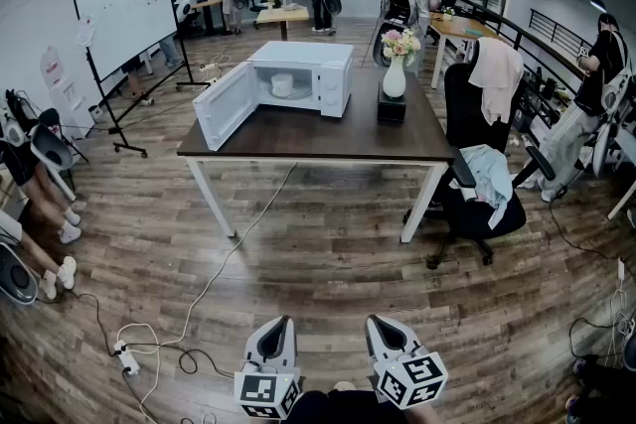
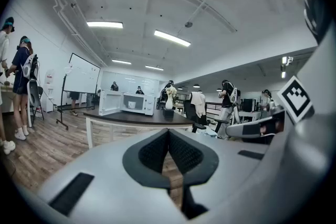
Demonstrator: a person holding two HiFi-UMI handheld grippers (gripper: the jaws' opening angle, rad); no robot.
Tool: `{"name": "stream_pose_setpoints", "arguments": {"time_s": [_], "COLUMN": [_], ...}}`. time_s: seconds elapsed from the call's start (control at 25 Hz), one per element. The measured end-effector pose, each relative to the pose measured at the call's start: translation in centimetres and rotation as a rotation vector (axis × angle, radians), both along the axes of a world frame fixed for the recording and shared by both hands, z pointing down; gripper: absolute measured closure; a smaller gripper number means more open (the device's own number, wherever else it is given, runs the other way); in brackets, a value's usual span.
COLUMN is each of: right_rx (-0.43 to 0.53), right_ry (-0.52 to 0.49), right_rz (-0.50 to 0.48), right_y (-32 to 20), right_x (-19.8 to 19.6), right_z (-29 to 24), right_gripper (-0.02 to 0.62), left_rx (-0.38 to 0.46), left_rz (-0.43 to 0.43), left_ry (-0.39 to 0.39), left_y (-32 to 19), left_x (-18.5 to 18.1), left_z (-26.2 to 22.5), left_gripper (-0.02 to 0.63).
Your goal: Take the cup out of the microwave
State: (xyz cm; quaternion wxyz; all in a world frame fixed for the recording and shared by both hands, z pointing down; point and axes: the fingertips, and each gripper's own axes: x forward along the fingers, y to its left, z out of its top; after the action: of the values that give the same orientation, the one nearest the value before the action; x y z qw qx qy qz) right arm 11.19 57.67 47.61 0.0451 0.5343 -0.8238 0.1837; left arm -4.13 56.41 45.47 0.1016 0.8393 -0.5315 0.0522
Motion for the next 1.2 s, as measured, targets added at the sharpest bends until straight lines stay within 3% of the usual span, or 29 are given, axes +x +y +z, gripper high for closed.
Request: {"name": "stream_pose_setpoints", "arguments": {"time_s": [0.36,0.84,1.2], "right_rx": [0.001,-0.027,-0.035], "right_ry": [-0.005,-0.020,-0.027], "right_rz": [-0.001,-0.041,-0.064], "right_y": [0.1,2.0,0.4], "right_x": [0.2,-1.1,-1.4], "right_z": [-0.1,1.0,1.5], "right_gripper": [0.601,0.601,0.601], "left_rx": [-0.001,-0.020,-0.016], "left_rz": [-0.014,-0.039,-0.022], "left_ry": [0.010,-0.067,-0.070], "left_y": [0.7,2.9,1.0], "left_x": [0.1,-0.3,0.7], "left_z": [0.3,1.4,1.3], "left_gripper": [0.601,0.600,0.600]}}
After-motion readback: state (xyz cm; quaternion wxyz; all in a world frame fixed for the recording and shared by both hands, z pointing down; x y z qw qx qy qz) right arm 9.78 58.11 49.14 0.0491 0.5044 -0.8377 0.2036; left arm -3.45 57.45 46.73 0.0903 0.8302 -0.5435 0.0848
